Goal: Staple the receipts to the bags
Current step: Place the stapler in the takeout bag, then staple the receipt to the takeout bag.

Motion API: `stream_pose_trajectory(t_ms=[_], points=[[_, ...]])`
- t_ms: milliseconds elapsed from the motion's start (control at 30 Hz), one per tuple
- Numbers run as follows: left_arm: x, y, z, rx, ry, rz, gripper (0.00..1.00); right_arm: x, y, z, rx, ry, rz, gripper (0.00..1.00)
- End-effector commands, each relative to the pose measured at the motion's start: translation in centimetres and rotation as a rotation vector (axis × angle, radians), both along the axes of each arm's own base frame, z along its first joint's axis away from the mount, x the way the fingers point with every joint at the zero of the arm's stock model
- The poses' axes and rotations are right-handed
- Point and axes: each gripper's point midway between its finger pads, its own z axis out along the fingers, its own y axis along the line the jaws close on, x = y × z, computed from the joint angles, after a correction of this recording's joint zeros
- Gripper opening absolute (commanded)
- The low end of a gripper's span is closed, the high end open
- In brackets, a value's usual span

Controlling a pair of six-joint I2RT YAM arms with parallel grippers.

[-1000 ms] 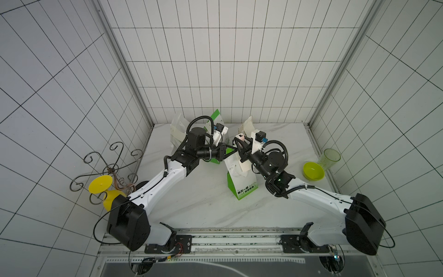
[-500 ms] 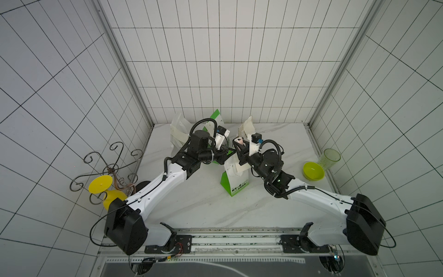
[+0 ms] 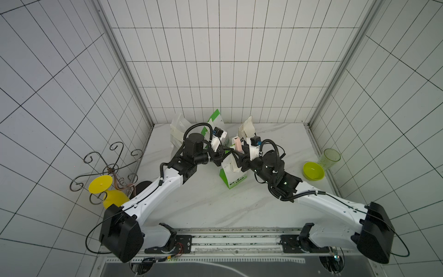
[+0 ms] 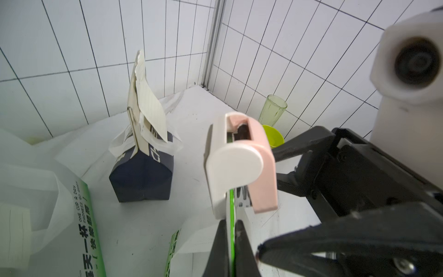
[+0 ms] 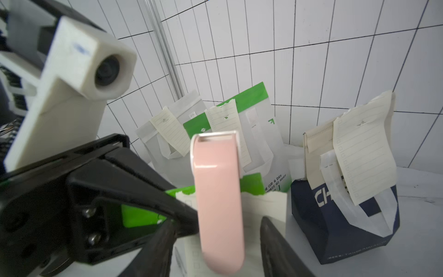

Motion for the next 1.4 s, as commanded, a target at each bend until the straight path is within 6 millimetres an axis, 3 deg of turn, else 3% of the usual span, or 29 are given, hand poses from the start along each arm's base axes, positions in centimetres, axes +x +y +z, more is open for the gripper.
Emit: stream_pose_trajectory(t_ms=[0, 100, 233, 533, 700, 867, 1100, 1233, 1367], points=[[-0.7, 0.1, 3.0, -0.043, -0.126, -0.069, 0.0, -2.2, -0.6, 2.3, 0.024, -0.007, 0.064, 0.62], [-0.8, 0.5, 2.4, -0.021, -0.125, -0.12, 0.0, -3.4, -1.7, 3.9, 0.019, -0.025, 0.082, 0.63], [-2.6, 0.4, 2.4, -0.017, -0.153, -0.234, 0.0, -4.8, -2.9, 6.0, 0.018, -0.06, 0.163, 0.65], [-6.4, -0.8, 2.1, 0.045, -0.173, -0.402, 0.0, -7.0, -3.6, 8.0, -0.028, -0.147, 0.428, 0.73], [-7.5, -1.2, 2.4, 0.051, -0.197, -0.432, 0.0, -8.6, -3.3, 7.8, -0.037, -0.172, 0.548, 0.76], [-8.6, -1.9, 2.2, 0.071, -0.207, -0.467, 0.0, -8.5, -3.0, 7.5, -0.057, -0.165, 0.566, 0.8], [-10.2, -1.8, 3.5, 0.047, -0.238, -0.517, 0.0, -8.4, -2.1, 6.8, -0.096, -0.158, 0.622, 0.8], [-10.3, -1.9, 3.7, 0.041, -0.239, -0.525, 0.0, -8.9, -1.8, 6.5, -0.097, -0.154, 0.663, 0.77], [-10.5, -2.1, 3.7, 0.031, -0.232, -0.54, 0.0, -8.5, -1.6, 5.9, -0.101, -0.137, 0.665, 0.64]])
